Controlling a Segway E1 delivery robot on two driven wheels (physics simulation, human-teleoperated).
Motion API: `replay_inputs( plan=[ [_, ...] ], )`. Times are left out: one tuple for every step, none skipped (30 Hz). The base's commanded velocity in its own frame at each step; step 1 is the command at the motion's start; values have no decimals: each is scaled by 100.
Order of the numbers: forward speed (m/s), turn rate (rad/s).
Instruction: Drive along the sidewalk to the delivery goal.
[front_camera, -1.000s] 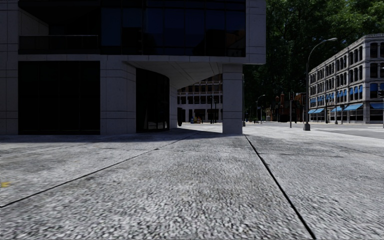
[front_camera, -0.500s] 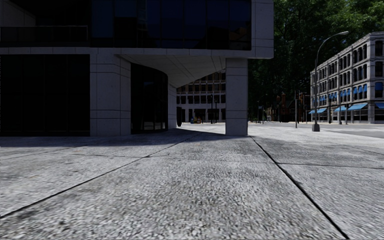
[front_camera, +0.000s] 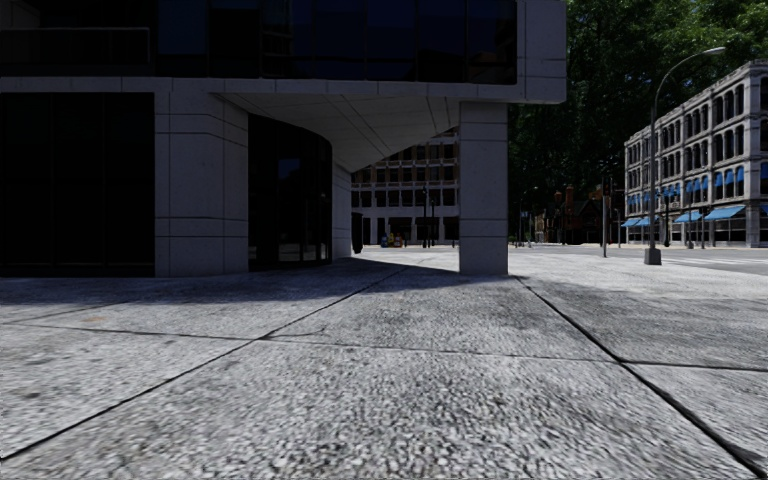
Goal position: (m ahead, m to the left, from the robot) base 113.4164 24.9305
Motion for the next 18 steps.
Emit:
replay_inputs(
  plan=[
    [200,0],
    [200,0],
    [200,0],
    [200,0],
    [200,0],
    [200,0],
    [200,0],
    [200,0],
    [200,0],
    [200,0],
    [200,0],
    [200,0],
    [200,0],
    [200,0],
    [200,0],
    [200,0],
    [200,0],
    [200,0]
  ],
)
